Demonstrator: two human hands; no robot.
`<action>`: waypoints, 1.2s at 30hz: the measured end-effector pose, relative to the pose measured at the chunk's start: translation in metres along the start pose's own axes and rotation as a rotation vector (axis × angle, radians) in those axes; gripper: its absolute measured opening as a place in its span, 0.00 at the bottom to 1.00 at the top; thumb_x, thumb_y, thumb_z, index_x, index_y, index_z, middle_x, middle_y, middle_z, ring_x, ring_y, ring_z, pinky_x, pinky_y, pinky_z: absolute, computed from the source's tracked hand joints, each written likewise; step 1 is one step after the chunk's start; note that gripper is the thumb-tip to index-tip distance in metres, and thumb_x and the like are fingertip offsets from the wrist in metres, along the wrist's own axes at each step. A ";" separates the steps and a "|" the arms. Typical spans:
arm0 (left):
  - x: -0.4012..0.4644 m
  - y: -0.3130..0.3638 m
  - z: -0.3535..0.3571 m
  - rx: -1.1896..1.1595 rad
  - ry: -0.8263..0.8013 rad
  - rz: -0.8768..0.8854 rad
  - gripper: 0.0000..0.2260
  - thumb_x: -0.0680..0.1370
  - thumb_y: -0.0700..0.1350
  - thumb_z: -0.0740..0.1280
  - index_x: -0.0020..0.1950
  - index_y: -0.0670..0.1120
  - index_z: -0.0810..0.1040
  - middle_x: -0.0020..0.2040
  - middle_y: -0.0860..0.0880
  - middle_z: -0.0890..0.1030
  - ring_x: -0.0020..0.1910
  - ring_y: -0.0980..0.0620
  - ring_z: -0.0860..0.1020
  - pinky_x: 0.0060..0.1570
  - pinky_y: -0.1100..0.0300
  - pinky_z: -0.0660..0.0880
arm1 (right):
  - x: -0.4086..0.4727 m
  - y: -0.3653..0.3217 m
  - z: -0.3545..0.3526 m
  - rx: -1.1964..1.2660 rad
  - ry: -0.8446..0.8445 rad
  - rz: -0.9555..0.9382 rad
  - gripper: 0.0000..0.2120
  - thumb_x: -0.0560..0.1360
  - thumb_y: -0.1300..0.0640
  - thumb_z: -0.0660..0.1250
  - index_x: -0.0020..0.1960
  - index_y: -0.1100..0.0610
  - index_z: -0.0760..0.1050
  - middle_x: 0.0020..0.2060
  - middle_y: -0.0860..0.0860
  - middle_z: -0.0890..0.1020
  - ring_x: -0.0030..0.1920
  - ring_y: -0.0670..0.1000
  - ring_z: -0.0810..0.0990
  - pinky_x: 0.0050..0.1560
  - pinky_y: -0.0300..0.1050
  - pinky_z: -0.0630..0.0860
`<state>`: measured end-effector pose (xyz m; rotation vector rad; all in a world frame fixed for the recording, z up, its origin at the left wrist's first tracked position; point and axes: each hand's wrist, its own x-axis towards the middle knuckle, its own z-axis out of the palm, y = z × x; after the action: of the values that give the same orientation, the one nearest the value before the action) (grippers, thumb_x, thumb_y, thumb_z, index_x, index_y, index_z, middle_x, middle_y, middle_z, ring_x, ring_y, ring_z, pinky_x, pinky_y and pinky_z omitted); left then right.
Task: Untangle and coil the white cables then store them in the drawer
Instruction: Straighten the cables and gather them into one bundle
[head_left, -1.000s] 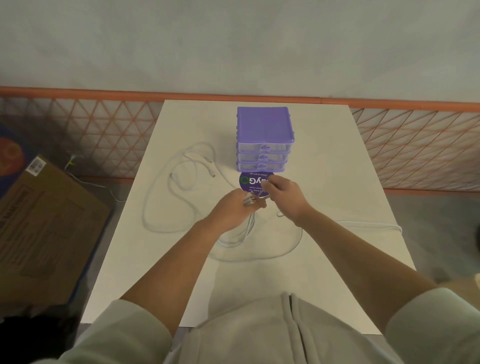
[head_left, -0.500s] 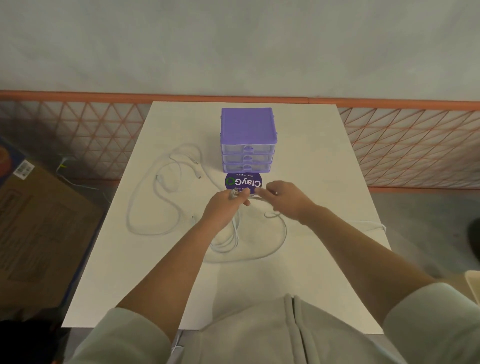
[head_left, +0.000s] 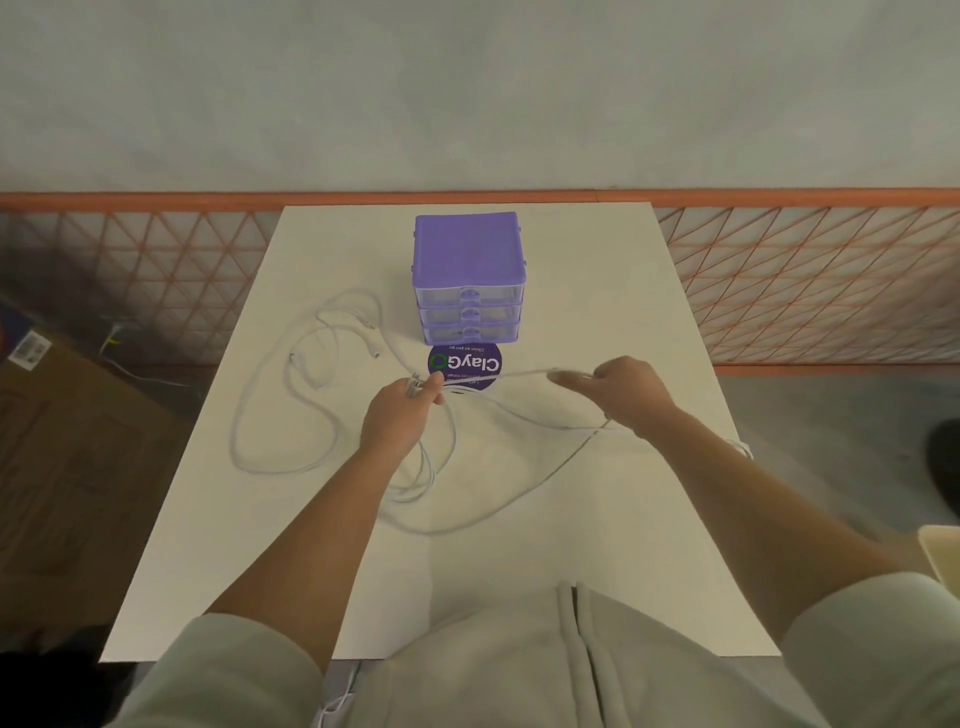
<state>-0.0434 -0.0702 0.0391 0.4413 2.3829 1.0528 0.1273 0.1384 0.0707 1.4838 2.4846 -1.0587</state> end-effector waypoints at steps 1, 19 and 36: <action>0.000 -0.001 0.001 0.006 0.001 0.001 0.18 0.80 0.60 0.61 0.36 0.51 0.77 0.35 0.50 0.75 0.36 0.48 0.74 0.43 0.54 0.70 | 0.001 0.005 -0.001 -0.052 0.006 -0.034 0.25 0.70 0.37 0.71 0.34 0.56 0.67 0.32 0.52 0.73 0.29 0.52 0.70 0.24 0.39 0.62; -0.016 -0.023 0.013 -0.013 0.075 -0.121 0.18 0.81 0.57 0.60 0.35 0.52 0.77 0.39 0.48 0.75 0.43 0.44 0.75 0.49 0.51 0.71 | 0.023 -0.012 -0.042 0.193 0.174 -0.201 0.14 0.79 0.63 0.57 0.63 0.59 0.72 0.57 0.55 0.70 0.42 0.51 0.71 0.36 0.41 0.68; -0.017 -0.004 0.017 -0.046 0.106 -0.107 0.17 0.81 0.57 0.61 0.35 0.53 0.77 0.40 0.48 0.77 0.46 0.44 0.76 0.53 0.49 0.72 | 0.016 -0.013 -0.069 -0.082 0.579 -0.656 0.12 0.77 0.64 0.59 0.52 0.61 0.81 0.45 0.56 0.81 0.48 0.59 0.78 0.51 0.52 0.74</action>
<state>-0.0204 -0.0711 0.0317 0.2433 2.4394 1.1048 0.1275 0.1871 0.1245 1.0695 3.5201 -0.5971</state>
